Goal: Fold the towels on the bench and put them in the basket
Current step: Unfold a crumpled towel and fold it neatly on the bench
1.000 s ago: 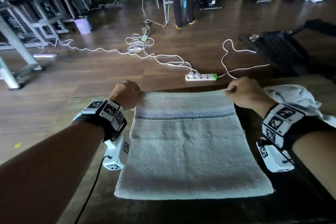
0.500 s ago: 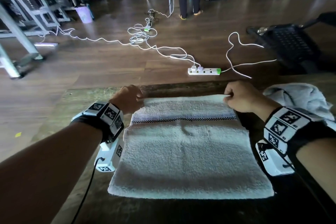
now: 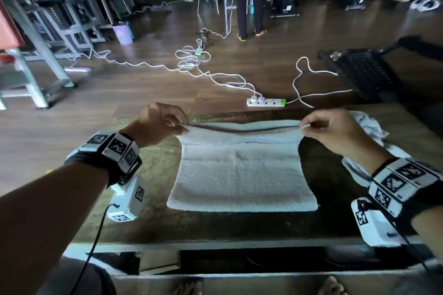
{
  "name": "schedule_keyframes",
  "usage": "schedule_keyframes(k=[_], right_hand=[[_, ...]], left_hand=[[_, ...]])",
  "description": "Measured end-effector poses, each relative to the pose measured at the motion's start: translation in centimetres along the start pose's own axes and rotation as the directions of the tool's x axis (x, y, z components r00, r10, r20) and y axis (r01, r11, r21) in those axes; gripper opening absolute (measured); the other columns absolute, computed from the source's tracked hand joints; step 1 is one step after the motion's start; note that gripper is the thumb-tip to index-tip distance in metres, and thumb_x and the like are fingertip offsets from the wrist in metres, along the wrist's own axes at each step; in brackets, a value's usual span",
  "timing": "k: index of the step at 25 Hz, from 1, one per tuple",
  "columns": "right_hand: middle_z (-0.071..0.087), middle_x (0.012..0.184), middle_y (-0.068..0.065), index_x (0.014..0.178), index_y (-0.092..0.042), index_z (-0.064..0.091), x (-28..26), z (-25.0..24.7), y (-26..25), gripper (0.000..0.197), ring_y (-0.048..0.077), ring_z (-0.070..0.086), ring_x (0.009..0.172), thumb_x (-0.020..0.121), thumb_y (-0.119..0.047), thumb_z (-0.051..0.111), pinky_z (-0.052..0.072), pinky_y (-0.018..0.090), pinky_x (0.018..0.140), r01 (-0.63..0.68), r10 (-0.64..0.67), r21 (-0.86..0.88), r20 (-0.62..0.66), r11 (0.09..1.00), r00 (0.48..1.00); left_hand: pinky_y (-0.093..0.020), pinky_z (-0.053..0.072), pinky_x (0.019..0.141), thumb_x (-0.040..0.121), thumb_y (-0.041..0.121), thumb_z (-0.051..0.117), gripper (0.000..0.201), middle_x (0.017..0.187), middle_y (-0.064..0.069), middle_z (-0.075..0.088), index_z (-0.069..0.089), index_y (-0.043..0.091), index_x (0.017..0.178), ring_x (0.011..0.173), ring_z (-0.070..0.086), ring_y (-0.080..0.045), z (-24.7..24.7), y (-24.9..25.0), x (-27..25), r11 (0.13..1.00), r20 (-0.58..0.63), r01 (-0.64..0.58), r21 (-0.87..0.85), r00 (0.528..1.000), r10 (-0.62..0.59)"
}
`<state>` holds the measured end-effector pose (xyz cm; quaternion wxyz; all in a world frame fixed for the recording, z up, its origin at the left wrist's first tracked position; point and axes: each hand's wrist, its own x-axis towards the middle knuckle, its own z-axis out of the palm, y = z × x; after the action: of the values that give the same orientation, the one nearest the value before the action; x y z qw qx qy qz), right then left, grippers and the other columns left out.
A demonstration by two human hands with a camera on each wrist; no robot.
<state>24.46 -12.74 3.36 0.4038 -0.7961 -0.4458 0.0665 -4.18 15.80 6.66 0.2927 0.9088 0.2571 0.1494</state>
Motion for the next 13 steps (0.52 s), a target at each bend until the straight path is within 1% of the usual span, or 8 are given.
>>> schedule_keyframes(k=[1, 2, 4, 6, 7, 11, 12, 13], right_hand=[[0.073, 0.083, -0.011, 0.081, -0.027, 0.073, -0.9, -0.4, -0.6, 0.019, 0.003, 0.068, 0.077, 0.082, -0.008, 0.078, 0.048, 0.006, 0.071, -0.011, 0.011, 0.019, -0.025, 1.0, 1.0], [0.073, 0.081, -0.011, 0.079, -0.028, 0.072, -1.7, -0.8, -1.2, 0.019, 0.001, 0.067, 0.073, 0.082, -0.011, 0.078, 0.048, 0.006, 0.068, -0.024, 0.026, 0.038, -0.047, 0.999, 0.999], [0.073, 0.078, -0.009, 0.077, -0.028, 0.072, -2.9, -1.2, -2.1, 0.017, -0.003, 0.065, 0.067, 0.083, -0.014, 0.078, 0.048, 0.008, 0.063, -0.04, 0.044, 0.048, -0.069, 0.998, 0.997], [0.073, 0.078, -0.006, 0.076, -0.025, 0.072, -4.1, -1.7, -3.0, 0.016, -0.005, 0.062, 0.061, 0.084, -0.012, 0.078, 0.044, 0.008, 0.057, -0.055, 0.06, 0.047, -0.102, 0.997, 0.993], [0.073, 0.079, -0.005, 0.075, -0.024, 0.071, -4.6, -2.0, -3.5, 0.017, -0.004, 0.063, 0.062, 0.083, -0.01, 0.078, 0.045, 0.01, 0.058, -0.069, 0.074, 0.048, -0.117, 0.996, 0.99], [0.073, 0.082, 0.001, 0.074, -0.02, 0.068, -5.8, -3.5, -5.6, 0.018, 0.019, 0.07, 0.08, 0.079, -0.008, 0.081, 0.057, 0.034, 0.076, -0.096, 0.099, 0.035, -0.13, 0.995, 0.987], [0.073, 0.084, 0.003, 0.078, -0.018, 0.068, -5.8, -3.9, -6.1, 0.016, 0.021, 0.071, 0.084, 0.078, -0.008, 0.081, 0.057, 0.037, 0.081, -0.096, 0.1, 0.04, -0.129, 0.995, 0.987], [0.072, 0.087, 0.004, 0.085, -0.017, 0.071, -5.8, -4.4, -6.6, 0.015, 0.022, 0.07, 0.087, 0.079, -0.007, 0.08, 0.056, 0.035, 0.084, -0.087, 0.091, 0.04, -0.121, 0.995, 0.988]], left_hand=[[-0.024, 0.056, 0.066, 0.071, 0.009, 0.085, 0.018, 0.073, -0.005, 0.073, 0.072, 0.015, 0.081, 0.063, 0.065, -0.002, -0.4, 0.5, -1.0, 1.0, -0.004, 0.005, -0.009, 1.0, -0.005], [-0.029, 0.057, 0.068, 0.069, 0.012, 0.087, 0.018, 0.073, -0.007, 0.074, 0.073, 0.015, 0.079, 0.065, 0.068, -0.009, -0.9, 0.9, -1.8, 1.0, -0.012, 0.011, -0.021, 1.0, -0.012], [-0.039, 0.058, 0.07, 0.061, 0.023, 0.091, 0.02, 0.071, -0.007, 0.075, 0.074, 0.02, 0.072, 0.067, 0.071, -0.021, -1.5, 1.7, -3.3, 0.998, -0.03, 0.028, -0.052, 0.999, -0.03], [-0.036, 0.056, 0.067, 0.051, 0.038, 0.089, 0.026, 0.067, -0.003, 0.074, 0.074, 0.026, 0.069, 0.061, 0.065, -0.017, -2.0, 2.4, -4.7, 0.997, -0.076, 0.031, -0.077, 0.996, -0.037], [-0.033, 0.053, 0.065, 0.05, 0.04, 0.088, 0.026, 0.066, -0.003, 0.074, 0.074, 0.027, 0.068, 0.059, 0.062, -0.015, -2.1, 2.7, -5.2, 0.996, -0.086, 0.027, -0.085, 0.996, -0.034], [-0.027, 0.046, 0.062, 0.06, 0.025, 0.092, 0.022, 0.067, -0.009, 0.073, 0.072, 0.017, 0.064, 0.058, 0.056, -0.013, -3.4, 4.1, -7.0, 0.999, -0.116, 0.008, -0.036, 0.993, -0.012], [-0.026, 0.045, 0.062, 0.06, 0.024, 0.092, 0.023, 0.067, -0.01, 0.072, 0.071, 0.015, 0.065, 0.057, 0.055, -0.012, -3.7, 4.3, -7.1, 1.0, -0.131, 0.006, -0.023, 0.991, -0.009], [-0.025, 0.044, 0.061, 0.06, 0.023, 0.092, 0.025, 0.067, -0.012, 0.072, 0.071, 0.012, 0.066, 0.056, 0.054, -0.012, -4.3, 4.7, -7.2, 1.0, -0.144, 0.008, -0.018, 0.99, -0.01]])
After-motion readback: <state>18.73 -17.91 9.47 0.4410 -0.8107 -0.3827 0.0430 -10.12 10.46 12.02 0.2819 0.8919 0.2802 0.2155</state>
